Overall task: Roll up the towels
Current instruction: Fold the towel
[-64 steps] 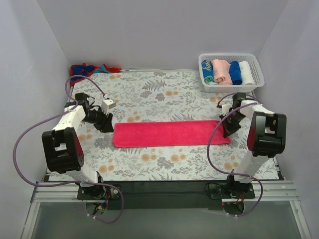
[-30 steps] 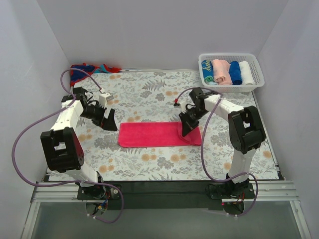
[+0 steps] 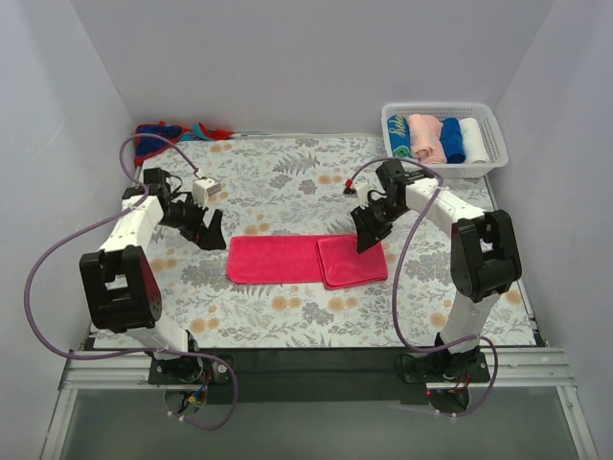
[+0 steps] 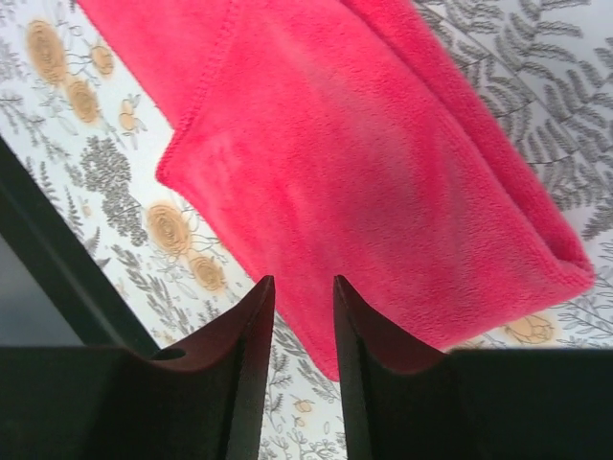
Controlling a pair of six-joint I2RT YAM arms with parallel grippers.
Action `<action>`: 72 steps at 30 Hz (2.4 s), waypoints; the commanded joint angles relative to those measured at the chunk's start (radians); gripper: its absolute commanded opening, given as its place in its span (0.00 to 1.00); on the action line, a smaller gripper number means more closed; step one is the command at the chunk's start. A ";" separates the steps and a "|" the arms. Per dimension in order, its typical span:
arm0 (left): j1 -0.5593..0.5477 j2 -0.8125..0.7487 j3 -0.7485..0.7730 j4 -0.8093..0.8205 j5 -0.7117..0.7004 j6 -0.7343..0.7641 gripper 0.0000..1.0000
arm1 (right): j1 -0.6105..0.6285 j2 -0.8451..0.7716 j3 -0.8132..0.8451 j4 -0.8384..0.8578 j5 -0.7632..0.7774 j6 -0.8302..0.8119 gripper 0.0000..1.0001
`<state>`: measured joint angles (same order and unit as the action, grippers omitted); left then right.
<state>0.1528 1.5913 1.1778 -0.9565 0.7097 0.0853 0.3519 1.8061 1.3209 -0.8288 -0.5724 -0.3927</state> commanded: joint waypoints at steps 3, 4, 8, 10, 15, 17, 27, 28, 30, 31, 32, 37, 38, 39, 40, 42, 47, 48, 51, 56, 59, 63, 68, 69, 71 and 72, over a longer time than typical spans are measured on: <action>-0.036 -0.018 -0.006 0.038 -0.013 0.005 0.83 | 0.019 0.054 0.173 0.054 0.083 0.006 0.34; -0.042 -0.013 0.002 0.039 -0.006 0.004 0.82 | 0.028 0.068 0.198 0.054 0.088 0.011 0.38; -0.042 0.009 0.005 0.048 0.005 -0.012 0.83 | 0.093 0.119 0.303 0.059 0.137 0.014 0.43; -0.042 0.015 0.002 0.053 0.011 -0.018 0.82 | 0.137 0.159 0.353 0.063 0.158 0.005 0.43; -0.048 0.058 -0.009 0.053 0.020 -0.050 0.78 | 0.216 0.236 0.394 0.060 0.193 -0.061 0.40; -0.059 0.073 -0.012 0.058 0.016 -0.050 0.74 | 0.231 0.245 0.380 0.062 0.197 -0.080 0.39; -0.073 0.145 -0.004 0.096 0.017 -0.078 0.71 | 0.279 0.321 0.406 0.063 0.252 -0.098 0.41; -0.073 0.147 -0.001 0.094 0.019 -0.078 0.71 | 0.282 0.326 0.408 0.063 0.252 -0.100 0.41; -0.073 0.148 0.000 0.094 0.016 -0.078 0.71 | 0.286 0.332 0.405 0.063 0.250 -0.100 0.40; -0.073 0.148 -0.001 0.097 0.014 -0.076 0.71 | 0.288 0.335 0.403 0.063 0.246 -0.100 0.40; -0.073 0.151 -0.003 0.096 0.014 -0.076 0.71 | 0.288 0.332 0.400 0.062 0.241 -0.101 0.40; -0.073 0.156 -0.012 0.107 0.016 -0.079 0.71 | 0.300 0.334 0.390 0.060 0.223 -0.104 0.38; -0.071 0.159 -0.015 0.110 0.013 -0.079 0.71 | 0.302 0.337 0.390 0.062 0.221 -0.104 0.37; -0.073 0.164 -0.015 0.110 0.014 -0.079 0.71 | 0.303 0.338 0.390 0.062 0.221 -0.104 0.35; -0.071 0.167 -0.014 0.111 0.013 -0.079 0.71 | 0.303 0.338 0.391 0.060 0.220 -0.104 0.29; -0.071 0.171 -0.014 0.111 0.011 -0.079 0.71 | 0.303 0.334 0.391 0.057 0.220 -0.107 0.17; -0.073 0.174 -0.010 0.113 0.010 -0.079 0.71 | 0.303 0.303 0.371 0.051 0.223 -0.121 0.01; -0.073 0.174 -0.010 0.110 0.010 -0.079 0.71 | 0.302 0.294 0.368 0.050 0.223 -0.123 0.01; -0.073 0.171 -0.010 0.111 0.013 -0.078 0.71 | 0.299 0.257 0.356 0.048 0.224 -0.129 0.01; -0.073 0.168 -0.007 0.108 0.014 -0.075 0.71 | 0.277 0.208 0.357 0.045 0.210 -0.123 0.01; -0.071 0.167 -0.009 0.108 0.016 -0.075 0.71 | 0.274 0.220 0.373 0.045 0.206 -0.117 0.01; -0.071 0.168 -0.003 0.107 0.014 -0.079 0.71 | 0.268 0.259 0.422 0.046 0.200 -0.103 0.01; -0.073 0.164 -0.003 0.105 -0.001 -0.079 0.71 | 0.265 0.308 0.457 0.049 0.215 -0.100 0.01; -0.073 0.161 -0.003 0.107 -0.001 -0.079 0.71 | 0.265 0.323 0.465 0.049 0.215 -0.094 0.01; -0.073 0.162 -0.001 0.104 -0.001 -0.079 0.71 | 0.260 0.332 0.482 0.048 0.209 -0.084 0.01; -0.073 0.162 0.000 0.104 -0.003 -0.078 0.71 | 0.259 0.334 0.485 0.049 0.206 -0.083 0.01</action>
<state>0.0826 1.7813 1.1675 -0.8597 0.7021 0.0067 0.6167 2.1235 1.7576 -0.7826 -0.3470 -0.4942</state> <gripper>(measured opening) 0.711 0.019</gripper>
